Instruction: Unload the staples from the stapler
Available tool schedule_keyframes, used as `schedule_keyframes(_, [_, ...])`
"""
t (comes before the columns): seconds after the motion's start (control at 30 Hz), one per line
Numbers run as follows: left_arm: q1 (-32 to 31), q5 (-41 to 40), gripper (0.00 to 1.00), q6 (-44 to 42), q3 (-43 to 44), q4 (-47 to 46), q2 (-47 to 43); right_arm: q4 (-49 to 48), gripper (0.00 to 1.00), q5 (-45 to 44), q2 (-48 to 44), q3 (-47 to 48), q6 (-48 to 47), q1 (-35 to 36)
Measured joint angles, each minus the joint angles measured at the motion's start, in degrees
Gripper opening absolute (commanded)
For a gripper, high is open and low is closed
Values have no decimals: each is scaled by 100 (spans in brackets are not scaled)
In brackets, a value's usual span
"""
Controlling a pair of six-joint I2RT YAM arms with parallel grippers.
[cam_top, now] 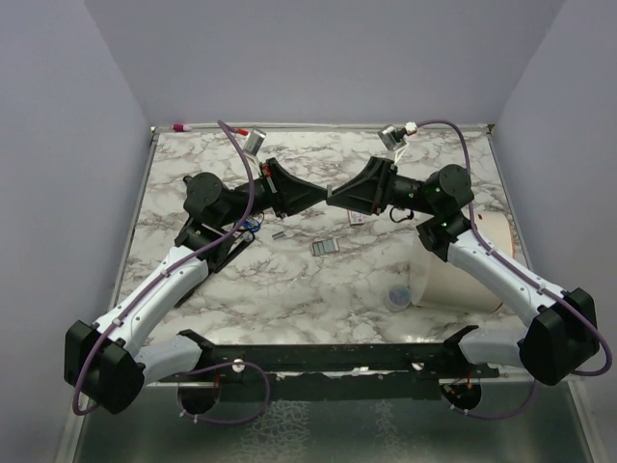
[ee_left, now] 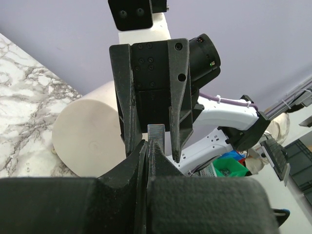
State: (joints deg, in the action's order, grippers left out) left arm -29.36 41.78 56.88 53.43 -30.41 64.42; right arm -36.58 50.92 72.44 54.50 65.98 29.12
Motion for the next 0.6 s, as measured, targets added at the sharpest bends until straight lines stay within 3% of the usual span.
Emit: schedule_keyframes(0.6, [0,26,0,4,-39,-46,0,-42,21,109,11,0,87,0])
